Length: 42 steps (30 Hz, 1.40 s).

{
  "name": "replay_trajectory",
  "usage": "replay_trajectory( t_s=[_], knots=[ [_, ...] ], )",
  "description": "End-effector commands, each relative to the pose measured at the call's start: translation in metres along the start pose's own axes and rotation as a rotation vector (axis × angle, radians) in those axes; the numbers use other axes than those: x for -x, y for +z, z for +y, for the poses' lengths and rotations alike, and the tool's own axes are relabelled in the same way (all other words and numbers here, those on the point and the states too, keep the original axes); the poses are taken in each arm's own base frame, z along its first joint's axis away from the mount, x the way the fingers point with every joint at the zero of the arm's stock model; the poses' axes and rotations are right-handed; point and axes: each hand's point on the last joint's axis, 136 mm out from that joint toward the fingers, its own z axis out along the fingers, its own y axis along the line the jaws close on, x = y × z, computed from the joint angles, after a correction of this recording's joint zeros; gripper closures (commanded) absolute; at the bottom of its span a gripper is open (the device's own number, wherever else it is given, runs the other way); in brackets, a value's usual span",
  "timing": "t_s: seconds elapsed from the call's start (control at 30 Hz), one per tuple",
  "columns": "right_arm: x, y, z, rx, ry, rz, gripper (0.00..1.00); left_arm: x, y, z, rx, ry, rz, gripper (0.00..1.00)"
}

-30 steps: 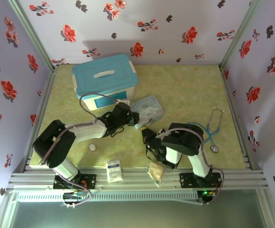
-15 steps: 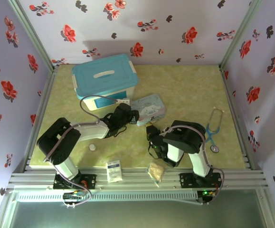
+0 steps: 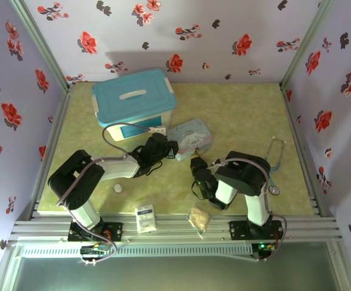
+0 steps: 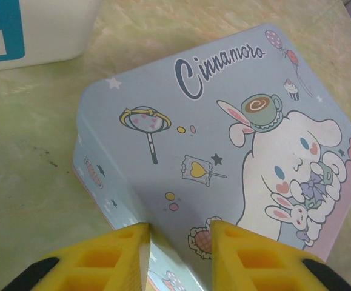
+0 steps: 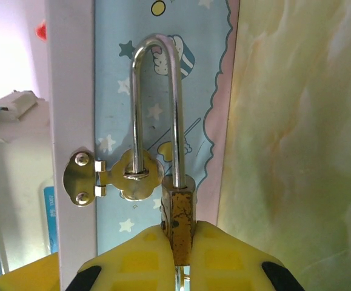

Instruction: Unlock a padlock with a key

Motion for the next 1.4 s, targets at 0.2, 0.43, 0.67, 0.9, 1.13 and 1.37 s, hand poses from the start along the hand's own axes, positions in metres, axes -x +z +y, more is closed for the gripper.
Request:
replay_trajectory(
  t_s=[0.2, 0.43, 0.67, 0.9, 1.13, 1.37],
  knots=[
    [0.041, -0.024, -0.055, -0.160, -0.101, -0.051, 1.00, -0.069, -0.003, 0.088, 0.280, 0.064, 0.285, 0.71],
    [0.031, -0.014, -0.043, -0.128, -0.107, -0.023, 1.00, -0.047, 0.003, 0.070, 0.219, 0.052, 0.238, 0.72],
    [0.013, 0.010, -0.007, -0.029, -0.060, -0.031, 1.00, -0.009, 0.003, 0.010, 0.034, 0.079, 0.135, 0.54],
    [0.002, 0.014, 0.003, 0.003, -0.007, -0.032, 1.00, -0.021, 0.014, 0.004, 0.003, 0.039, 0.126, 0.40],
    [0.022, 0.011, 0.000, -0.007, 0.007, -0.096, 1.00, -0.048, 0.023, 0.033, 0.146, 0.058, 0.212, 0.60],
    [0.034, 0.015, 0.049, 0.095, -0.069, -0.106, 1.00, -0.072, 0.015, 0.088, 0.379, 0.159, 0.315, 0.72]
  ],
)
